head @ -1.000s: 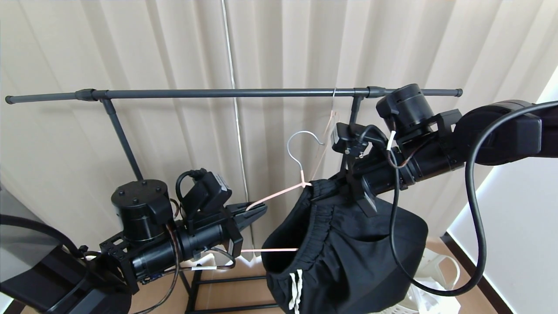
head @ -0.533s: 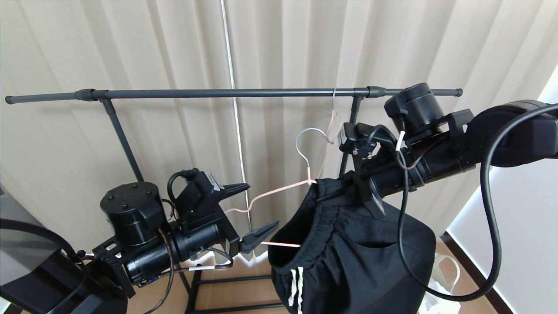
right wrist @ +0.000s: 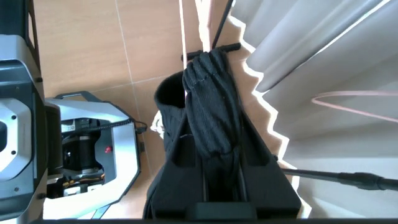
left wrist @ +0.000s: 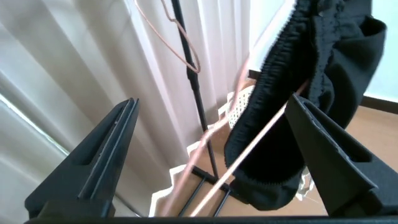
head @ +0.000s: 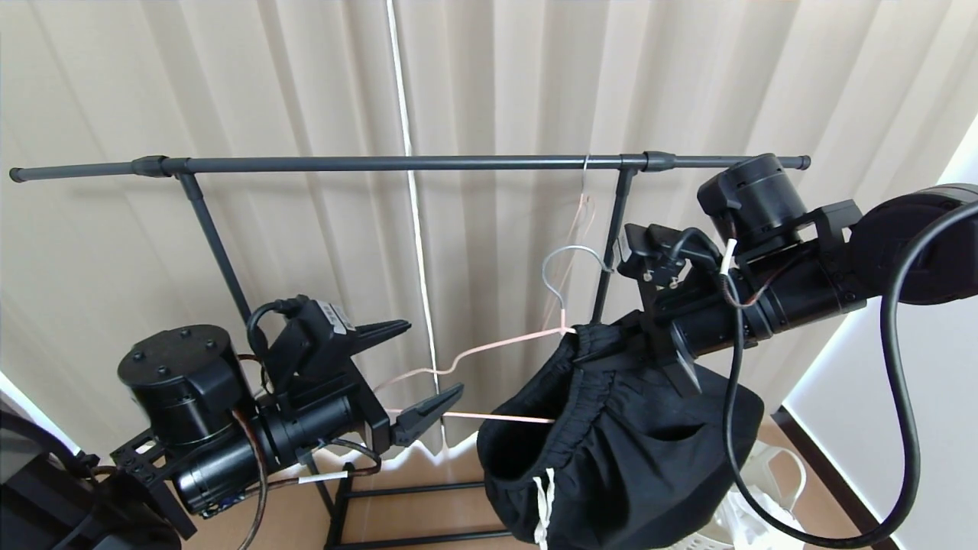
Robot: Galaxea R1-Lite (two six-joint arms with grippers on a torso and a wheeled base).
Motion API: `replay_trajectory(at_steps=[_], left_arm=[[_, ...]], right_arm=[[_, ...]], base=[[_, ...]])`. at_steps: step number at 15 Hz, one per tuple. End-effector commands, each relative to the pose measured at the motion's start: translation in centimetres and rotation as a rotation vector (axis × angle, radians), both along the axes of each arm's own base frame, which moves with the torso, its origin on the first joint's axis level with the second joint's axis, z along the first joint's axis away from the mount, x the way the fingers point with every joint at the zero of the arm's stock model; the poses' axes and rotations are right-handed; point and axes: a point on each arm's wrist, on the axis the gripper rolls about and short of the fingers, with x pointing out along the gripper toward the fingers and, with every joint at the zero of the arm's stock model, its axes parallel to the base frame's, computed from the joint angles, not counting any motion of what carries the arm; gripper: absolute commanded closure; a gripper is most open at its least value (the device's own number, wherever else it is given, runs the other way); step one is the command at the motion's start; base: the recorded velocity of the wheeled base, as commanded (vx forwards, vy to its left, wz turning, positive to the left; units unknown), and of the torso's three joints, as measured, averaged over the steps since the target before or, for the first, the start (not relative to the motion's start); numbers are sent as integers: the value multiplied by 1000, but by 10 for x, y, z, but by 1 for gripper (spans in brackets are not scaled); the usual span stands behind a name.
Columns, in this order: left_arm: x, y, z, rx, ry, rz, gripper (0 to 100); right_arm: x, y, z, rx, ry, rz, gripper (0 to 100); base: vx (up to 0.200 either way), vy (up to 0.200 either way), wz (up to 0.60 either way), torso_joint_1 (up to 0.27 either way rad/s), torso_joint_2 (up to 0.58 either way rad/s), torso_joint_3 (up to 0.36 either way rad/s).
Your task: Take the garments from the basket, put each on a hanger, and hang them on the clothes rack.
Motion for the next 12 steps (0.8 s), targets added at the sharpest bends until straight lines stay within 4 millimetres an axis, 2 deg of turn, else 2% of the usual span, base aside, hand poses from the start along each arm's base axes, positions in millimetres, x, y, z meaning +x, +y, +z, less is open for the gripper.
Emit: replay_trajectory(at_steps=[1, 5, 8, 10, 12], left_arm=[[-2, 4, 6, -17, -12, 12, 0], [-8, 15, 18, -88, 11, 38, 0], [-9, 26, 24, -198, 108, 77, 0], [-5, 37, 12, -212, 286, 147, 0], [-5, 36, 5, -159, 417, 171, 0]], right_arm=[[-3, -5, 0, 1, 2, -10, 100], [1, -15, 2, 2, -1, -41, 100], [8, -30, 3, 11, -20, -95, 100], [0, -45, -2, 38, -78, -135, 100], [-8, -50, -14, 58, -133, -145, 100]], base=[[0, 0, 0, 0, 0, 0], [0, 0, 0, 0, 0, 0], [0, 0, 0, 0, 0, 0], [0, 0, 0, 0, 0, 0], [0, 0, 0, 0, 0, 0]])
